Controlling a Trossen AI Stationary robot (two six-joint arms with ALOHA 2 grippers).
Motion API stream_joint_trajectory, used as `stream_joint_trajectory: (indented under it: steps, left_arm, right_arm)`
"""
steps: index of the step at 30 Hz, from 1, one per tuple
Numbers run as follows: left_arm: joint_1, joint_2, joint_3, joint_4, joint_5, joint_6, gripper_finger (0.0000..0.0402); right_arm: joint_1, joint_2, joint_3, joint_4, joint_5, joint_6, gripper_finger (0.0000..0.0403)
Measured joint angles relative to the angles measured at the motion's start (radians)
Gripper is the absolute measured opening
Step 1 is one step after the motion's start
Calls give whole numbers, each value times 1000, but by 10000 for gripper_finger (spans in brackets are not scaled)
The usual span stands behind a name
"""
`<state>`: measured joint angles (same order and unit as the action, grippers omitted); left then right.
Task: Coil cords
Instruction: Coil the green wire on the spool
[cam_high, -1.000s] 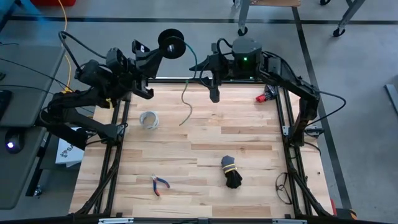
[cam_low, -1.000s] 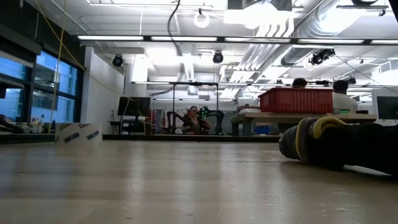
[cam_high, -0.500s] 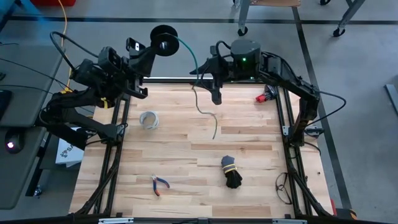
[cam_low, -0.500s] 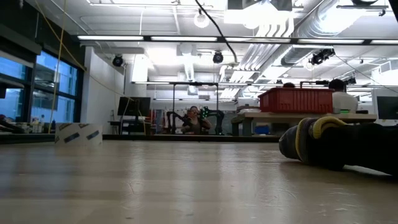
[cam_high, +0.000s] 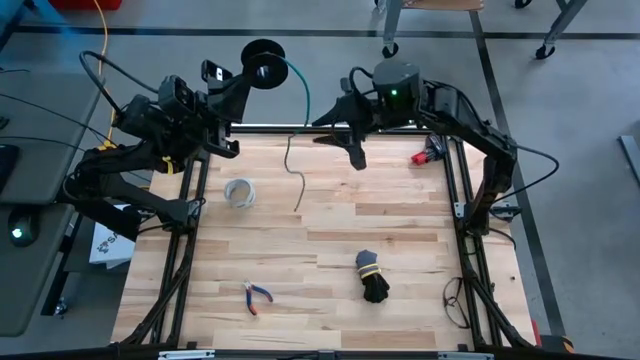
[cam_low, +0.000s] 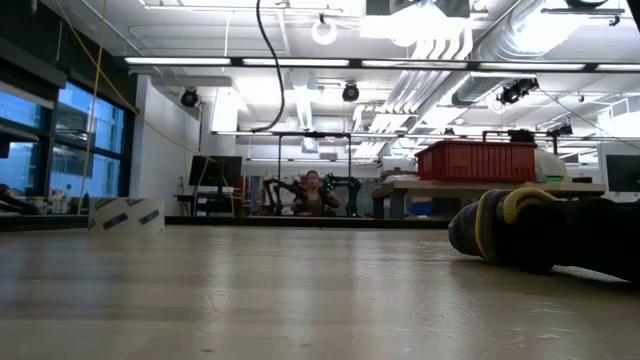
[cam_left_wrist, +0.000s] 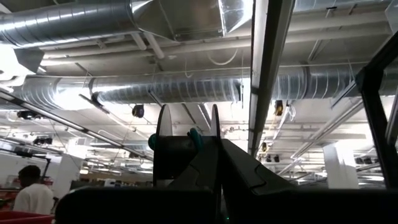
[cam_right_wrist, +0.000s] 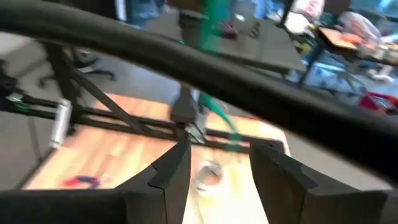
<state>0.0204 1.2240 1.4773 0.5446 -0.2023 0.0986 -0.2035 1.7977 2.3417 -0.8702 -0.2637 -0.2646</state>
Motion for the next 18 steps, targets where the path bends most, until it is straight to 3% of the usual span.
stream_joint_trajectory:
  steps: [8, 18]
  left_arm:
    - [0, 0, 0, 0, -2, 2, 1]
    - [0, 0, 0, 0, -2, 9, 1]
  right_arm:
    - [28, 0, 0, 133, 24, 3, 157]
    - [37, 2, 0, 124, 28, 39, 154]
